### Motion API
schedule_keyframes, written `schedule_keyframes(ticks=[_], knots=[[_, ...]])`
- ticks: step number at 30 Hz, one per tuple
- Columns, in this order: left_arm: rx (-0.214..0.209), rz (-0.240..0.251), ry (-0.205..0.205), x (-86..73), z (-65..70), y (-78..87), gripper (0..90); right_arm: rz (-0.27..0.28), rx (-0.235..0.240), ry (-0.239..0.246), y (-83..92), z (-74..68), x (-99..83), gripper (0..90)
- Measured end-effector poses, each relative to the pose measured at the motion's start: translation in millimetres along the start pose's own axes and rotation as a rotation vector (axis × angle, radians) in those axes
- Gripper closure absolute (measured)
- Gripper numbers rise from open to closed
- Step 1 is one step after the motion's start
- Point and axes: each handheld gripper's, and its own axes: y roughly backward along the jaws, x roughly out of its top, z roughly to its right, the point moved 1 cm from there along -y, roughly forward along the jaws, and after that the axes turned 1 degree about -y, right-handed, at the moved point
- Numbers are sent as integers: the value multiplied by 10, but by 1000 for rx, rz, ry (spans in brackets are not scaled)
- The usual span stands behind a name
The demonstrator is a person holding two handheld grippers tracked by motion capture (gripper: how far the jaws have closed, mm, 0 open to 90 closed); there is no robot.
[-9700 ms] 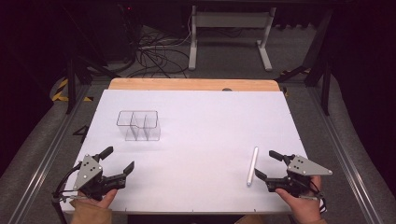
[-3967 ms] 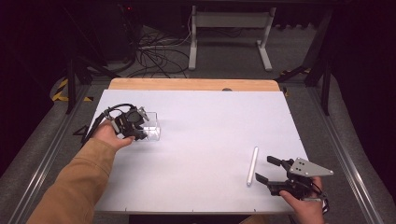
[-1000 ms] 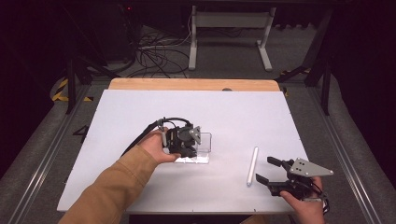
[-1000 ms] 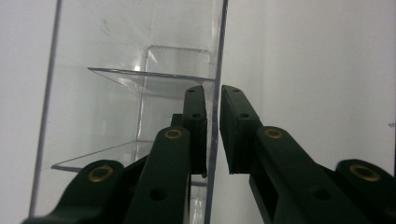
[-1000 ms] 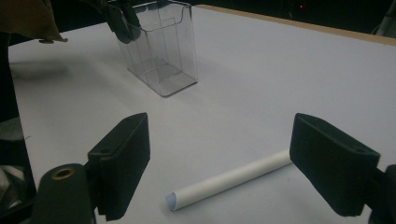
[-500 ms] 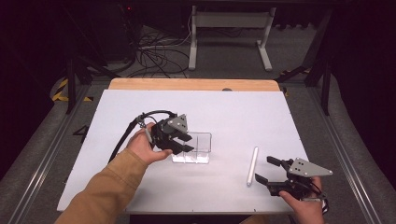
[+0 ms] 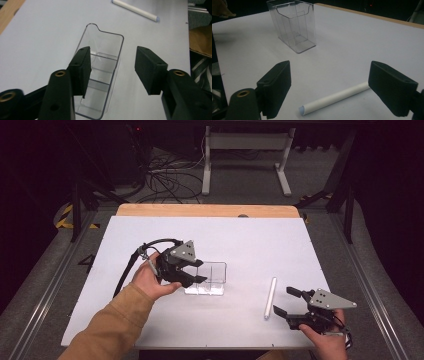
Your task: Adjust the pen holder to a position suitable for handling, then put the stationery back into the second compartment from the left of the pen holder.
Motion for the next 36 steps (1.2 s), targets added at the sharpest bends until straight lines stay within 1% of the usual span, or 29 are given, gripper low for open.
schedule_keyframes(ticks=[3, 5, 6, 7, 8, 9, 11, 13, 14, 16, 19, 20, 21, 23, 24, 26, 27, 28, 30, 32, 33, 34, 36], knots=[[23, 51, 26, -53, 29, 91, 381, 2, -4, 1, 2, 5, 8, 168], [54, 84, 47, -114, 58, 164, 334, 3, -7, 5, 3, 5, 13, 159], [65, 93, 53, -140, 66, 189, 309, 6, -10, 7, 5, 6, 18, 150], [87, 111, 65, -188, 91, 230, 295, 9, -11, 9, 7, 6, 22, 143], [106, 120, 63, -221, 105, 259, 290, 14, -5, 13, 11, 3, 29, 140], [122, 130, 69, -262, 128, 292, 290, 16, -6, 15, 15, -1, 32, 140], [134, 145, 82, -338, 157, 357, 279, 24, -9, 26, 20, -5, 38, 139], [146, 178, 102, -413, 196, 423, 263, 25, -11, 26, 17, -4, 39, 133], [165, 196, 112, -463, 225, 466, 251, 25, -13, 28, 15, -3, 39, 129], [182, 237, 133, -545, 266, 521, 231, 27, -12, 29, 16, -5, 45, 124], [195, 315, 186, -704, 306, 607, 217, 26, -16, 36, 19, 1, 59, 106], [192, 346, 210, -773, 324, 634, 212, 25, -17, 33, 18, 4, 65, 100], [193, 366, 225, -828, 337, 653, 210, 26, -17, 27, 17, 8, 71, 97], [201, 391, 253, -923, 367, 679, 207, 30, -23, 22, 23, 10, 80, 97], [213, 399, 262, -975, 385, 690, 201, 32, -26, 20, 29, 10, 85, 97], [246, 419, 286, -1078, 426, 709, 188, 38, -35, 16, 37, 16, 97, 88], [262, 438, 302, -1131, 448, 718, 182, 38, -36, 17, 39, 18, 101, 84], [295, 460, 316, -1195, 474, 732, 181, 40, -39, 16, 41, 20, 105, 82], [346, 488, 334, -1278, 510, 747, 164, 40, -39, 12, 36, 21, 110, 80], [388, 517, 350, -1357, 548, 751, 141, 35, -38, 13, 26, 15, 112, 79], [414, 526, 348, -1394, 566, 748, 121, 33, -39, 15, 20, 13, 112, 79], [431, 530, 350, -1428, 583, 740, 111, 31, -38, 17, 16, 9, 112, 80], [453, 522, 358, -1497, 600, 719, 97, 31, -41, 23, 15, 5, 114, 79]])
